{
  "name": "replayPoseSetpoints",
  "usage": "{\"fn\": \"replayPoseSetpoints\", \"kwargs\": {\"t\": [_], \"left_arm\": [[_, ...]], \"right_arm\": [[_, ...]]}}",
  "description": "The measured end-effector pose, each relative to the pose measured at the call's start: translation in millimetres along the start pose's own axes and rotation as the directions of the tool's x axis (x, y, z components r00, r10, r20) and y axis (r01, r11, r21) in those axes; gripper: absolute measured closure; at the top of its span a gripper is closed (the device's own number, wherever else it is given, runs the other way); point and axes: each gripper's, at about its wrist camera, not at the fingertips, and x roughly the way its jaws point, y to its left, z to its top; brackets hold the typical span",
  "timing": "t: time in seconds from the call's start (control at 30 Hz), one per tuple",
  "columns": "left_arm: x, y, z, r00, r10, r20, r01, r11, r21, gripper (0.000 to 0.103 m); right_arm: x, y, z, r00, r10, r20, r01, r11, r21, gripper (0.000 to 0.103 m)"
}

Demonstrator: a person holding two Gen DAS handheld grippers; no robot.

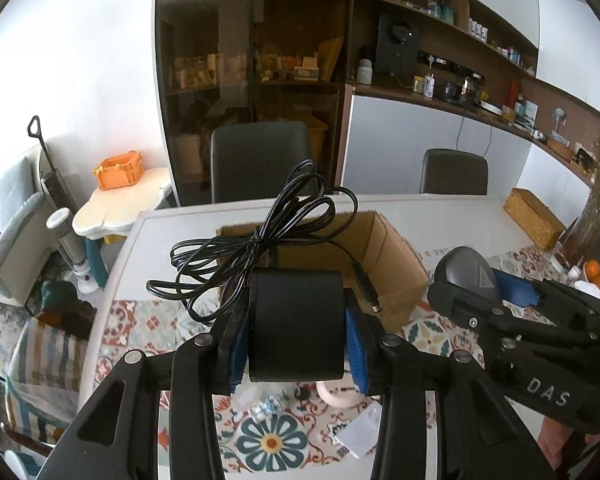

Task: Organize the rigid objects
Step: 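Open both grippers over the box to drop the adapter and grey device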

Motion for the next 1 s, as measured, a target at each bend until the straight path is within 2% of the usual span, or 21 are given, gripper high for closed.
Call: {"fn": "replayPoseSetpoints", "kwargs": {"t": [0.13,0.33,0.63,0.9,1.0], "left_arm": [[5.3,0.1,14.3,1.0,0.02,0.01,-0.021,1.0,0.02,0.062],[22.2,2.9,36.5,1.0,0.002,-0.016,-0.002,1.0,0.03,0.062],[68.0,1.1,51.5,0.991,0.029,-0.128,-0.021,0.997,0.07,0.062],[102.6,5.9,53.0,0.979,-0.009,-0.204,0.019,0.999,0.047,0.061],[106.0,6.7,53.8,0.979,0.029,-0.202,-0.017,0.998,0.058,0.052]], "right_arm": [[9.8,-5.6,18.8,1.0,-0.019,-0.009,0.019,1.0,0.006,0.047],[29.6,-12.0,43.0,0.999,-0.038,-0.038,0.038,0.999,0.005,0.047],[65.4,-26.0,60.7,0.991,-0.043,-0.127,0.048,0.998,0.039,0.047],[87.2,-30.0,65.2,0.98,-0.067,-0.187,0.073,0.997,0.029,0.047],[92.5,-30.4,66.2,0.977,-0.073,-0.198,0.081,0.996,0.029,0.047]]}}
